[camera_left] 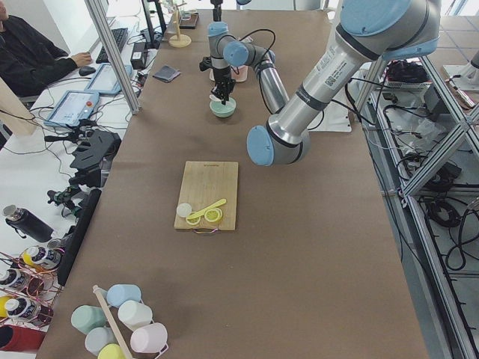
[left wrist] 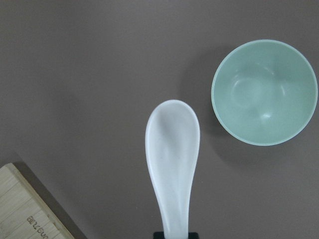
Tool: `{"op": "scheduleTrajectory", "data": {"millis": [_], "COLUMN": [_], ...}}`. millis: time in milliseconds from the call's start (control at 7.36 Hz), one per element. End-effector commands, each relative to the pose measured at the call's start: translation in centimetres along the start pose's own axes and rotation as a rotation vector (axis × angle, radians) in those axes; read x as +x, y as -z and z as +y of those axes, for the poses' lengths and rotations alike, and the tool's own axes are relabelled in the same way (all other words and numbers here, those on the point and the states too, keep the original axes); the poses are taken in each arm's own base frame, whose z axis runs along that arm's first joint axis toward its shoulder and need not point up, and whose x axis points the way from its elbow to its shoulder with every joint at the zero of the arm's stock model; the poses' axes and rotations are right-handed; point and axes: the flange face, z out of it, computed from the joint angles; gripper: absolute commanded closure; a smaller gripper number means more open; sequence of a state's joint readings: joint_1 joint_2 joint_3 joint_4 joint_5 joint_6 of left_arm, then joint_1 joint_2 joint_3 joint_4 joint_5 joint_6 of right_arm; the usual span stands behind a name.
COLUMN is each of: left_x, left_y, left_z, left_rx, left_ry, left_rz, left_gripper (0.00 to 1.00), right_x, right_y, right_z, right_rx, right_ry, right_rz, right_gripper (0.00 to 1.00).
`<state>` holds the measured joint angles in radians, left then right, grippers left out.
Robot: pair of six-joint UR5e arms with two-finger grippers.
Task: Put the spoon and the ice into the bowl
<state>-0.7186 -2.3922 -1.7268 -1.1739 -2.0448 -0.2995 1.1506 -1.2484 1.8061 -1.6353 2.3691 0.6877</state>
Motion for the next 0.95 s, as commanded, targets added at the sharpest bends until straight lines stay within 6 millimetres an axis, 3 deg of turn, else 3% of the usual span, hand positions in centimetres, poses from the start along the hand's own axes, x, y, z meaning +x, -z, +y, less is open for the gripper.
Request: {"op": "scheduleTrajectory", "data": {"millis": [0,272,407,543,679,815], "left_x": [-0.2,0.2,0.1,0.4,0.4,0.4], "left_y": [-0.6,-1.3,-1.5,-1.9,-2.0,-2.2], "left_z": [-0.5,-0.4,-0.4,-0.2,-0.1,-0.1], "left_rx": [0.008,0.013,0.009,0.003,0.001,-0.001], "left_ry": [-0.002,-0.014,-0.012,-0.017,-0.018,-0.018], "left_rz": [-0.057,-0.091,-0.093,-0.091,-0.090,-0.092], "left_gripper": [1.00,1.00,1.00,1.00,1.00,1.00], "right_x": [-9.4,-10.0,-9.6,-8.1,-7.3,-7.4], "right_y": [-5.2,-7.5,-8.8,-11.9,-13.6,-13.3], "right_z": [3.6,4.0,3.4,1.7,0.6,0.6], "right_rx": [0.021,0.027,0.045,0.057,0.080,0.080], "right_ry": [0.004,0.024,0.043,0.068,0.088,0.089], "right_rz": [0.071,0.117,0.110,0.100,0.071,0.061], "right_gripper": [0.01,0.08,0.09,0.09,0.10,0.10]}}
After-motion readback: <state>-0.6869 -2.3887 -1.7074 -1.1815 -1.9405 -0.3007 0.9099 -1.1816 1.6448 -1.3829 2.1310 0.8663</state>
